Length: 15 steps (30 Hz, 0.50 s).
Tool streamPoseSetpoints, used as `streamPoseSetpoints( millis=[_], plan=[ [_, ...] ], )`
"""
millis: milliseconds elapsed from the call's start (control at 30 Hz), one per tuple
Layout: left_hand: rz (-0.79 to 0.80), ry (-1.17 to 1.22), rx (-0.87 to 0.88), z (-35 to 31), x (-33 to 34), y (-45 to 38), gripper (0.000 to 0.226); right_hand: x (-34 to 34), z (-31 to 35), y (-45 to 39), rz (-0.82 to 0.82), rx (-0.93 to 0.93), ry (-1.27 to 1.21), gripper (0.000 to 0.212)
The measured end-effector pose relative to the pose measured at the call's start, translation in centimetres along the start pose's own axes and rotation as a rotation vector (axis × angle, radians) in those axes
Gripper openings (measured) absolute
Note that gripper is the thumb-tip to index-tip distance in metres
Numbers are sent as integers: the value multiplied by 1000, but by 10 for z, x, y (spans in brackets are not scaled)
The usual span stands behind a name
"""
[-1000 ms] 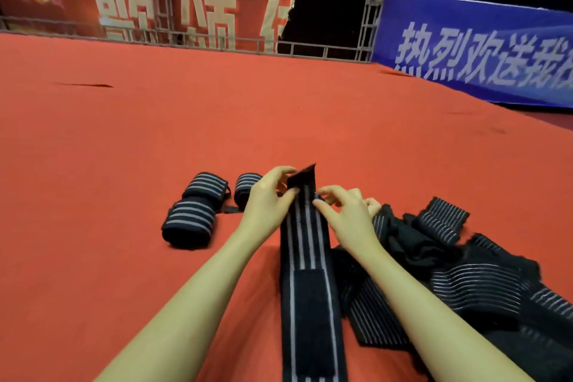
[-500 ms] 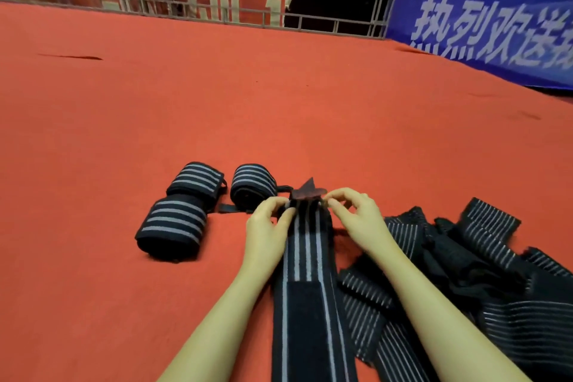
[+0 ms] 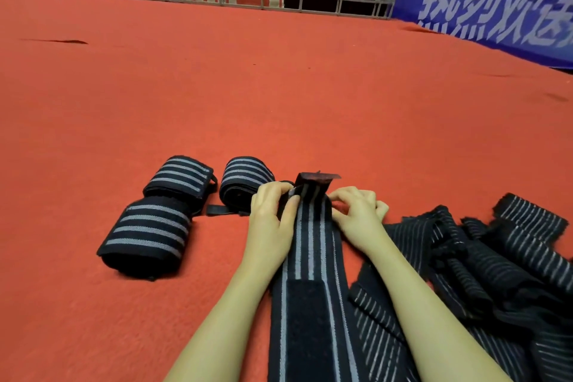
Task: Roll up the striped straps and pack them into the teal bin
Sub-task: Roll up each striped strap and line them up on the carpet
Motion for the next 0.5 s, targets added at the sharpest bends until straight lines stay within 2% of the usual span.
streamPoseSetpoints(
  millis=[100,333,400,500],
  plan=[
    [12,13,28,-2,5,2,11,-9,-1,2,-79,6,-208,16],
    [-2,135,7,-8,0,-11,20,-37,20,4,-236,-129,-508,10],
    [3,130,20,-9,4,-13,13,-42,19,3,-250,-156,-566,15],
    [15,154,-13,-3,10,-10,16,-40,15,6,-222,-168,-619,21]
  ],
)
Point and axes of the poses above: each hand's wrist, its own y-axis away from the middle knuckle, its own x-axis out of the palm, z = x × y, the point moved 9 cm from there along -y, towards the middle knuckle, and after that the axes turned 5 degrees about -y, right-handed, at the moved point
